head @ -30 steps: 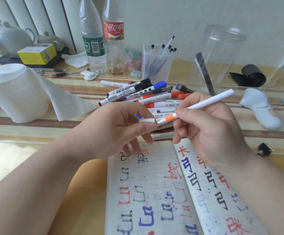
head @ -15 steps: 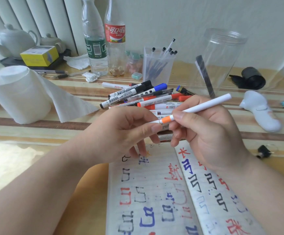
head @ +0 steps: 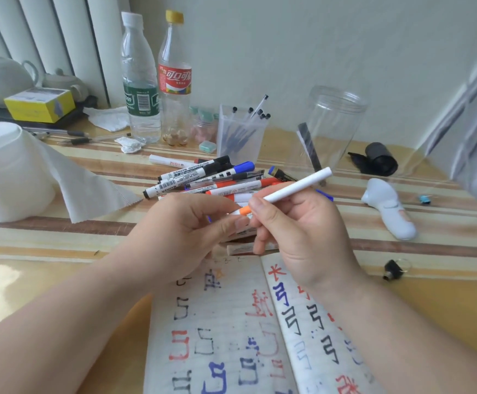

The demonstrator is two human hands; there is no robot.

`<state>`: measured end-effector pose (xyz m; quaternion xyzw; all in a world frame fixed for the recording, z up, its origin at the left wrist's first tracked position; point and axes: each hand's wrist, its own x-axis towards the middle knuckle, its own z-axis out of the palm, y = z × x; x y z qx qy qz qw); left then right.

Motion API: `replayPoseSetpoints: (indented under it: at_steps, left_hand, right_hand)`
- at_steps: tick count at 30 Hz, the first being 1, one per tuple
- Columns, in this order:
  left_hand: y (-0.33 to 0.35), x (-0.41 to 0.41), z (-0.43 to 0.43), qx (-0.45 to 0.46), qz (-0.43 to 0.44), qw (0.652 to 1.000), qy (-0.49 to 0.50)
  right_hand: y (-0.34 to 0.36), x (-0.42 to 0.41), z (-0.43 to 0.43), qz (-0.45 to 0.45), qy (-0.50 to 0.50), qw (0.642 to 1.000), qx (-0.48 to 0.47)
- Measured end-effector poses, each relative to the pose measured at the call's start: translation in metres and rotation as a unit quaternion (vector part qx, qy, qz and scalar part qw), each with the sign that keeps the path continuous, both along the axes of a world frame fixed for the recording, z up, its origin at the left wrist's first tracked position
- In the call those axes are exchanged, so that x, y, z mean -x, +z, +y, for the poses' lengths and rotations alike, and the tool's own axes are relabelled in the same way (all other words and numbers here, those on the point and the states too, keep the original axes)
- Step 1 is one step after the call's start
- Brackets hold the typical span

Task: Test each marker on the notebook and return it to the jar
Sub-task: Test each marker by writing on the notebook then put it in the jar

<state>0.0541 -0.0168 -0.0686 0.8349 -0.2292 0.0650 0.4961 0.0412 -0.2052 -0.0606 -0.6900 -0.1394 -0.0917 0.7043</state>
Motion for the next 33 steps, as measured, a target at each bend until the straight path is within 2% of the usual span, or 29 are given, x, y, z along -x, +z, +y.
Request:
replayPoseSetpoints:
  at_steps: [5,8,11,23,27,33]
  left_hand:
    - [0.001,0.000,-0.005,-0.067,-0.066,0.992,0.082]
    - [0.001,0.001,-0.006,-0.112,-0.061,0.986,0.107]
    - [0.000,0.001,-0.007,-0.118,-0.062,0.985,0.113]
    - [-0.005,-0.007,-0.004,-0.123,-0.048,0.980,0.150]
    - [-0.004,-0.005,-0.005,-0.140,-0.056,0.979,0.140]
    - [-0.005,-0.004,-0.007,-0.158,-0.050,0.977,0.132]
  right_hand:
    - [0.003,0.000,0.003,-0.001,-0.037,0.997,-0.060]
    - [0.003,0.003,0.001,-0.019,-0.065,0.998,-0.018]
    - [0.003,0.005,0.003,-0.030,-0.065,0.997,0.018]
    - [0.016,-0.006,-0.006,-0.085,-0.123,0.989,0.014]
    - [0.041,-0.026,-0.027,-0.139,-0.208,0.966,0.065]
    - [0.103,-0.087,-0.064,-0.181,-0.391,0.893,0.128]
